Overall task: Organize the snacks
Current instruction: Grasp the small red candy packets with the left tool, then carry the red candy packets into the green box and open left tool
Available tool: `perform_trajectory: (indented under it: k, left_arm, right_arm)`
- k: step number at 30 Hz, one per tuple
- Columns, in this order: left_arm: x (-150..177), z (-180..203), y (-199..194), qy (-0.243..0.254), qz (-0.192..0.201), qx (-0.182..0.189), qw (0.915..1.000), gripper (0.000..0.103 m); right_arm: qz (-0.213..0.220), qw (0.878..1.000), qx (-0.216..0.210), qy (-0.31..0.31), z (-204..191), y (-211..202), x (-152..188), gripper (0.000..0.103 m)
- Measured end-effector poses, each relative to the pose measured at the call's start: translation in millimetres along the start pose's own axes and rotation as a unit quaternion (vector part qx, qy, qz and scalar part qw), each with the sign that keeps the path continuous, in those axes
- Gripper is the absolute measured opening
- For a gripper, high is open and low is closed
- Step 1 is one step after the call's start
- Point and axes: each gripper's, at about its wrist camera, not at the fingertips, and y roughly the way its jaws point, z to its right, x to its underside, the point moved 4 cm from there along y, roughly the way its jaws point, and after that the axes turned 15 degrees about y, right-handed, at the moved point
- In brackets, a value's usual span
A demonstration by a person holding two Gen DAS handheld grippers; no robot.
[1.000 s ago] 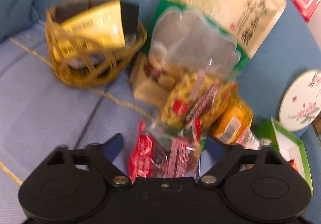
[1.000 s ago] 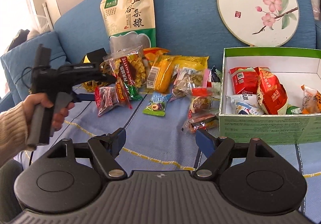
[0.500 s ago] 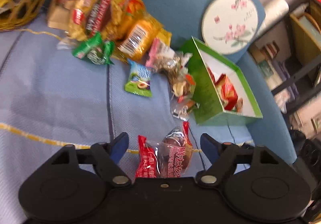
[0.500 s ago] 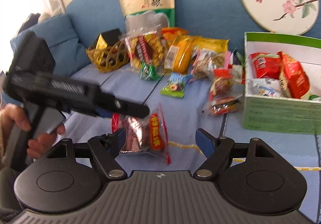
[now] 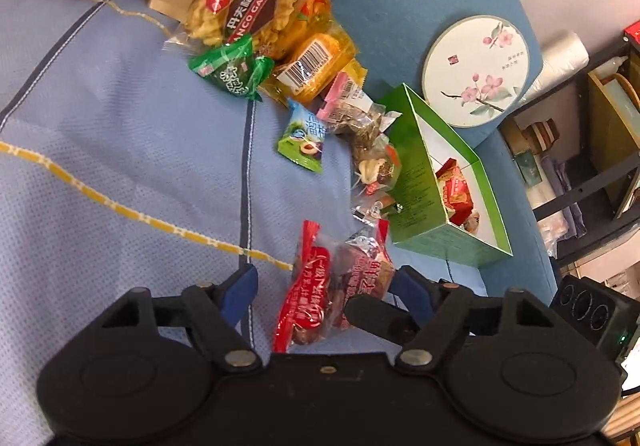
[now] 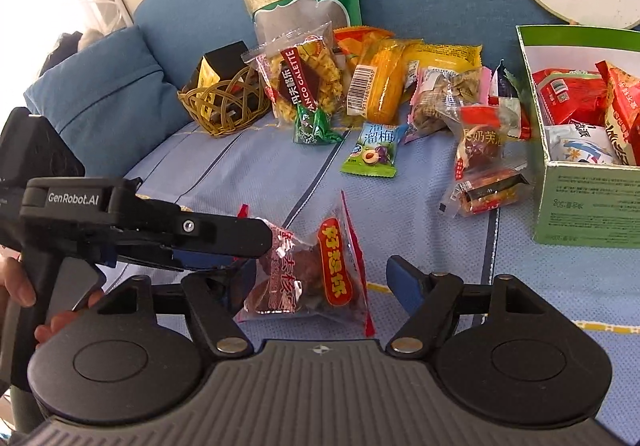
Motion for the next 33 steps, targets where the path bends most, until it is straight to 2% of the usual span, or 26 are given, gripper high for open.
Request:
perform_trajectory:
  k: [2,4,5,6,7,8,11,17,22,28,33]
  left_arm:
    - [2.1,-0.7,1.6,-0.004,-0.001,0.003,1.0,0.096]
    - [5.0,-1.7,7.1,-0.008,-0.012,0.009,0.9998,0.052]
    - [5.8,-1.4,9.0,-0.008,-0.015,0.006,0.9998,0.04]
    - [5.4,-0.2,9.3,-0.006,-0.012,0.0,0.9999,0.029]
    - [3.4,1.5,9.0,-0.005,-0.009,-0.002,0.9999,0.023]
    - [0.0,4.1,8.1,-0.005,-0.004,-0.001,1.0,0.013]
    - [-15.1,19.2,10.1,0.008,0.008,0.015,0.9998,0.007]
    - [-54.4,74.2,34.9,0.073,0.02,0.048,0.996,0.008]
    - [-81.7,120.4,71.4,0.123,0.016,0.076,0.9893,0.007]
    - [-105.8,164.5,119.6,0.156,0.01,0.098,0.9828,0.007]
    - [-122.7,192.2,159.7,0.173,0.0,0.109,0.9789,0.002]
  right_arm:
    - [-0.002,1.0,-0.001,0.004,2.5,-0.1,1.8,0.103]
    - [-0.01,1.0,-0.004,0.01,4.1,2.4,3.6,0.101]
    - [-0.017,1.0,-0.006,0.012,4.2,4.1,4.7,0.087]
    - [-0.026,1.0,-0.005,0.011,3.3,5.1,6.4,0.086]
    - [-0.02,1.0,-0.001,0.006,1.6,3.3,6.5,0.083]
    - [-0.013,1.0,0.004,0.001,0.1,-0.1,6.4,0.081]
    - [0.016,1.0,0.009,0.006,2.9,-16.0,-2.5,0.078]
    - [0.093,0.995,0.041,0.002,18.0,-65.5,-32.1,0.078]
    - [0.141,0.988,0.061,0.02,49.6,-103.7,-58.2,0.078]
    - [0.186,0.977,0.096,0.04,91.7,-132.4,-82.2,0.078]
    - [0.219,0.967,0.115,0.069,126.4,-149.2,-96.1,0.078]
